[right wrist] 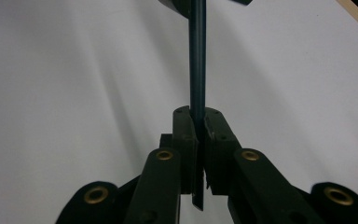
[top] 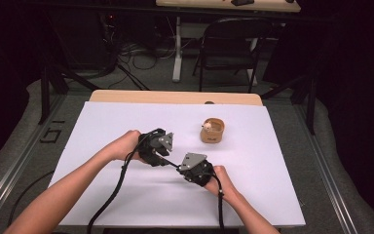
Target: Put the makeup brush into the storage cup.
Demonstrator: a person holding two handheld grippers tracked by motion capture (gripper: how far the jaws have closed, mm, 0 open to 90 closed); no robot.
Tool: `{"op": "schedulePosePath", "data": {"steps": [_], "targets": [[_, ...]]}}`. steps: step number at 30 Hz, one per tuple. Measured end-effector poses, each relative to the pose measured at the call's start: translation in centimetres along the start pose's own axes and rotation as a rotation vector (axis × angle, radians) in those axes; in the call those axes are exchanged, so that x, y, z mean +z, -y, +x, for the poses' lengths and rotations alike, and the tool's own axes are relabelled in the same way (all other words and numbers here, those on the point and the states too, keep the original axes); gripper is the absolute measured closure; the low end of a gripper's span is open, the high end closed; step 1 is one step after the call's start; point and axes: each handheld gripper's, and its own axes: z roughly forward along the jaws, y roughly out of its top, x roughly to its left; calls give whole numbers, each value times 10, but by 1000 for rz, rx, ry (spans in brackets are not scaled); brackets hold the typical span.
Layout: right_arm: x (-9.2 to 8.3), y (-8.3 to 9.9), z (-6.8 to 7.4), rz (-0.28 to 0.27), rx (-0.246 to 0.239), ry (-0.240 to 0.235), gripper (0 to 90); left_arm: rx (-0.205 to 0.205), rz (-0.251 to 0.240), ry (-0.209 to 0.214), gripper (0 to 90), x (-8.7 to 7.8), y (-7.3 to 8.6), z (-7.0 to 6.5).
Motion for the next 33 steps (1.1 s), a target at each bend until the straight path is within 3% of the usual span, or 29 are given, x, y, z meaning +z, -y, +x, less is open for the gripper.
{"op": "schedulePosePath", "data": {"steps": [3,4,7,9,20,27,33], "targets": [[0,1,-1,6,6,4,850,-38,-30,-58,407,-4,2,1],[0,1,-1,8,10,6,850,-69,-54,-68,354,-5,3,1],[-1,2,-1,10,14,14,850,-113,-94,-92,208,-8,10,1],[-2,3,-2,15,26,19,851,-133,-112,-104,163,-10,15,0],[-6,7,-5,19,57,32,850,-254,-187,-166,37,-10,44,-4],[-7,9,-5,25,67,35,850,-304,-213,-175,13,-7,57,-9],[-9,10,-6,15,81,36,850,-360,-266,-194,5,-4,65,-13]]}}
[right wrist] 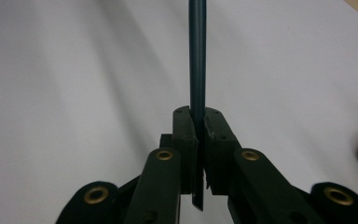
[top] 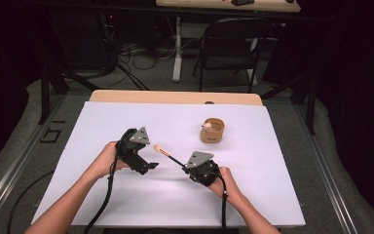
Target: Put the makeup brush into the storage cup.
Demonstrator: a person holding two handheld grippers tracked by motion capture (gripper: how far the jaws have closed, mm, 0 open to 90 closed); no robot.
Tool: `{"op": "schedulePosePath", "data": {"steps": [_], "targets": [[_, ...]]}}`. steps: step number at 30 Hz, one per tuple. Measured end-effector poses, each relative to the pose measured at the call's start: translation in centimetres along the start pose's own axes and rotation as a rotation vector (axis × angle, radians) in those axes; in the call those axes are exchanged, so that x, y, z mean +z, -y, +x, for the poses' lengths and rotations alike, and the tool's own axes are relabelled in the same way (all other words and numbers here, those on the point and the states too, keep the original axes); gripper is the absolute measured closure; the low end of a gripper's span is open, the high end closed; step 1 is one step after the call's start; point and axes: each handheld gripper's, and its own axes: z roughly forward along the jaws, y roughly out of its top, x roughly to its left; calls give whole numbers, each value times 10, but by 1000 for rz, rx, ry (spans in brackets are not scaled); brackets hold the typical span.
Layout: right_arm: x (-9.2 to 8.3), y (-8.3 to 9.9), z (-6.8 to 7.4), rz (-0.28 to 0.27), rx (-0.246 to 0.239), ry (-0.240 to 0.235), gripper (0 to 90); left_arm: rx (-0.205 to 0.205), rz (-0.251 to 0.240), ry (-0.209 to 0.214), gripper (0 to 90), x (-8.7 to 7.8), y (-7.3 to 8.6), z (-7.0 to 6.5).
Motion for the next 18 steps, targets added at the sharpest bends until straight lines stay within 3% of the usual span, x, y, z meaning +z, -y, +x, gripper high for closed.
{"op": "schedulePosePath", "data": {"steps": [8,18], "targets": [[-3,1,-1,-10,18,9,850,-75,-62,-19,1,4,10,-1],[-6,3,-1,-28,40,19,850,-100,-102,-36,0,5,19,0]]}}
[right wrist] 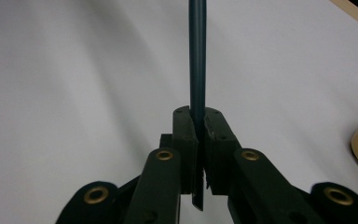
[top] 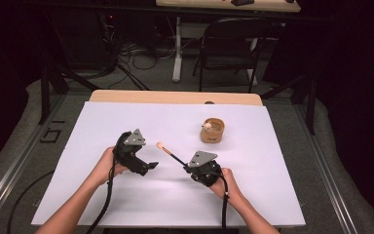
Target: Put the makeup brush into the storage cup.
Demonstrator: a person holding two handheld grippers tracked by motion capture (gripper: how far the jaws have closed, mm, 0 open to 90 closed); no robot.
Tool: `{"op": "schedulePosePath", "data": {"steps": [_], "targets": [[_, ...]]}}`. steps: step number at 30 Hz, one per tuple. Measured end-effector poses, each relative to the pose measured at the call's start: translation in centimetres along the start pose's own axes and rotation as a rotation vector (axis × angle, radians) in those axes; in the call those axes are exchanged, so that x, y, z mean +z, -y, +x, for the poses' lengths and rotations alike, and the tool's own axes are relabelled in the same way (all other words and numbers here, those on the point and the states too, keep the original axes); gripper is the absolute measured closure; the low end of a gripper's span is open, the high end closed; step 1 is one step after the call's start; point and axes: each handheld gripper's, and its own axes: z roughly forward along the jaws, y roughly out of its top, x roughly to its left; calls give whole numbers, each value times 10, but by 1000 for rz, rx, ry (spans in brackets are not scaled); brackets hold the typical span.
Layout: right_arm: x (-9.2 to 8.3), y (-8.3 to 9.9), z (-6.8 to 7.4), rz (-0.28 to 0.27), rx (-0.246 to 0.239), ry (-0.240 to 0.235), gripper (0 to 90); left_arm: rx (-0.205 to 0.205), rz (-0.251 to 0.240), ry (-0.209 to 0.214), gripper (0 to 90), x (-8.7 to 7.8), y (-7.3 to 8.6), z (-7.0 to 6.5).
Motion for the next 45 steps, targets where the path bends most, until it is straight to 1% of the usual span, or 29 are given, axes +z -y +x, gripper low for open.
{"op": "schedulePosePath", "data": {"steps": [3,6,7,9,15,17,19,21,23,24,28,30,32,37,40,41,45], "targets": [[-1,1,0,-7,9,0,850,-11,-15,-6,0,-1,2,1],[-2,1,0,-16,20,-4,850,-33,-25,8,0,-1,5,1],[-2,1,0,-15,29,-7,850,-34,-29,8,1,0,6,1],[-2,2,-1,-30,45,-10,850,-32,-26,7,1,1,7,1],[-3,3,-2,-38,67,1,850,-41,-38,0,1,2,11,1],[-3,3,-2,-39,72,3,850,-53,-38,0,1,3,12,1],[-3,3,-1,-46,75,8,850,-62,-49,1,1,4,12,0],[-3,3,0,-49,78,12,850,-56,-58,5,1,5,11,-2],[-4,3,0,-54,86,7,850,-59,-71,3,1,6,11,-5],[-4,3,0,-64,93,6,850,-61,-75,-1,1,7,11,-6],[-5,3,-1,-80,114,10,850,-85,-95,17,1,7,11,-6],[-5,3,-1,-89,123,12,850,-88,-101,16,3,8,11,-7],[-4,3,0,-94,134,11,850,-90,-112,29,17,8,11,-8],[-1,1,2,-99,148,11,850,-96,-138,23,51,8,10,-9],[0,-1,3,-96,155,12,850,-99,-143,35,79,9,9,-10],[1,-1,3,-95,156,19,850,-93,-143,37,85,9,8,-10],[2,-2,4,-100,157,21,850,-87,-155,44,110,10,5,-13]]}}
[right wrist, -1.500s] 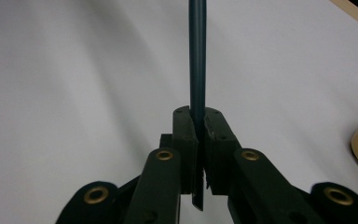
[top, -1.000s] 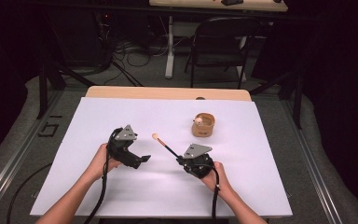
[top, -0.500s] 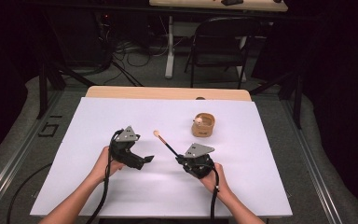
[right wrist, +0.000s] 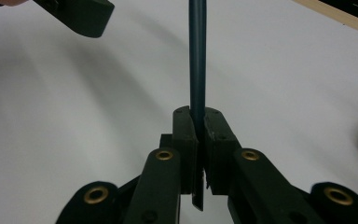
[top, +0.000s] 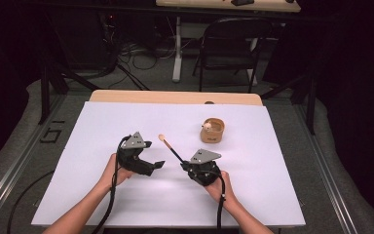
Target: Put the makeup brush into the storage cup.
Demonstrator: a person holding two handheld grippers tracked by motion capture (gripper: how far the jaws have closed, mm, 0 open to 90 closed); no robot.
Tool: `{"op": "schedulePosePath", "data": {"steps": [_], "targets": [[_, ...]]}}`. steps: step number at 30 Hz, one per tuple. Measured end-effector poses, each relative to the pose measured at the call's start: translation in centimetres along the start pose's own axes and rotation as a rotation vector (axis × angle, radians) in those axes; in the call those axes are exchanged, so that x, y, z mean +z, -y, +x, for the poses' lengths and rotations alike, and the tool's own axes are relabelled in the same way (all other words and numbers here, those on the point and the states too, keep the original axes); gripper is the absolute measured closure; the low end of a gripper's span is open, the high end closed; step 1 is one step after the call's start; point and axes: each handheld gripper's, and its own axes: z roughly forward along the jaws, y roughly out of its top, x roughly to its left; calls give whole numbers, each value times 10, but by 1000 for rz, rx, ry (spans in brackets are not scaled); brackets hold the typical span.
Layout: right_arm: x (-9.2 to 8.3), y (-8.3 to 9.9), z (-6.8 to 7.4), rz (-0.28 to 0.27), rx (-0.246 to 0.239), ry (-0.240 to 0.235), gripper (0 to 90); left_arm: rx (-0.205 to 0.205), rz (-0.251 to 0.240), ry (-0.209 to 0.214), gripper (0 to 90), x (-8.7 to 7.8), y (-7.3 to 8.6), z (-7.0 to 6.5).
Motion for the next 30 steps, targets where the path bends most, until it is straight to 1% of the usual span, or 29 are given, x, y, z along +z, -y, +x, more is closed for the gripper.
{"op": "schedulePosePath", "data": {"steps": [3,6,9,11,14,15,17,18,20,22,25,27,30], "targets": [[1,-1,1,-5,6,-3,850,-6,-7,1,141,1,-1,-1],[2,-1,1,-7,15,-4,850,-12,-17,13,151,2,-2,-1],[4,-2,2,-4,17,-6,850,-20,-33,27,199,2,-3,-1],[6,-2,4,-1,11,-11,850,-31,-45,39,252,2,-5,-1],[8,-3,5,4,12,-14,850,-35,-72,42,331,2,-6,-1],[9,-3,6,2,15,-11,850,-42,-79,41,368,2,-6,-1],[11,-3,6,-3,15,-11,850,-47,-91,57,456,2,-6,-1],[11,-3,7,8,14,-11,850,-52,-96,62,489,2,-5,0],[12,-3,7,14,13,-12,850,-58,-107,73,546,2,-5,0],[14,-3,7,14,15,-12,850,-61,-117,77,582,2,-5,1],[15,-3,9,15,13,-7,850,-75,-129,86,607,2,-4,3],[15,-4,9,15,7,-7,850,-86,-145,89,629,2,-3,4],[16,-4,9,12,5,-6,850,-89,-162,85,637,2,-4,3]]}}
